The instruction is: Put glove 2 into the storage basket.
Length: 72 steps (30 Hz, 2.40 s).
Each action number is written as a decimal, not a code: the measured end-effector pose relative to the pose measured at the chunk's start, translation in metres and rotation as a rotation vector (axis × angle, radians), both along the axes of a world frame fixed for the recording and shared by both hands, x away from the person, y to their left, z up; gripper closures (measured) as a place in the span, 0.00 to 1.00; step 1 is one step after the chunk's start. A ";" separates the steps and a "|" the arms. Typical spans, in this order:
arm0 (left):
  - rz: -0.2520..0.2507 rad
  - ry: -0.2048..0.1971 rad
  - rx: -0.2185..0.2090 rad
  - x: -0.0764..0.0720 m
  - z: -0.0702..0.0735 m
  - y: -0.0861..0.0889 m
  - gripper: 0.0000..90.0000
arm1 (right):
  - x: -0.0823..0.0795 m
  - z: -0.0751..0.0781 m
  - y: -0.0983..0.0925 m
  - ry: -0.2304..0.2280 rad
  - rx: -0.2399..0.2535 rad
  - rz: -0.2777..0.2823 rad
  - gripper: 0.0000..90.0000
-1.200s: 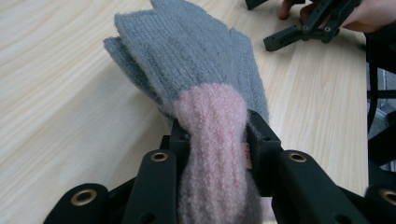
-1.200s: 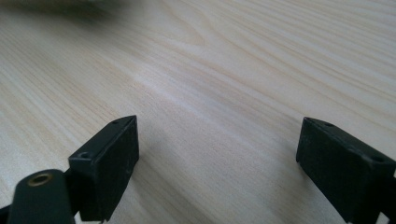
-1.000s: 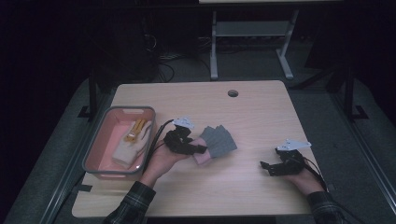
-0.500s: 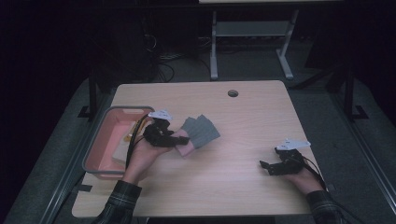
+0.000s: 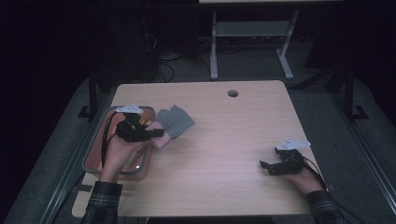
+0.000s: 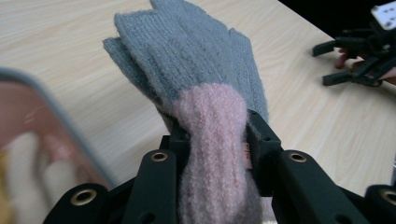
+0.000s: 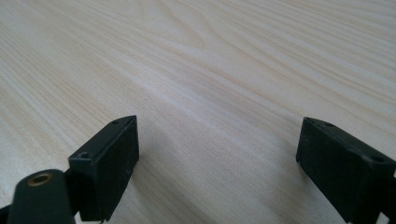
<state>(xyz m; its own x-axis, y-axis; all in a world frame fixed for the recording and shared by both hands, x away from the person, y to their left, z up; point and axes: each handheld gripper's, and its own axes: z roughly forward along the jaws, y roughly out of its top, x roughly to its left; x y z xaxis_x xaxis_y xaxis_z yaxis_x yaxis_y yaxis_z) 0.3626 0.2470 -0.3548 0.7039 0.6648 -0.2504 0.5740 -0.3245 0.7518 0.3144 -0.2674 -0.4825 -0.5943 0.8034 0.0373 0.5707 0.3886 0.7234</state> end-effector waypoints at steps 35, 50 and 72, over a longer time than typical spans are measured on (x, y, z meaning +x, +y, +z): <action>0.304 0.045 0.034 -0.013 -0.017 0.105 0.76 | 0.000 0.000 0.000 0.000 -0.001 0.000 0.14; 0.308 0.112 0.135 -0.006 -0.035 0.101 0.75 | 0.000 0.000 0.000 -0.001 0.000 0.001 0.14; 0.326 0.049 0.204 -0.004 -0.028 0.104 0.17 | 0.001 0.000 0.000 0.000 0.000 0.000 0.14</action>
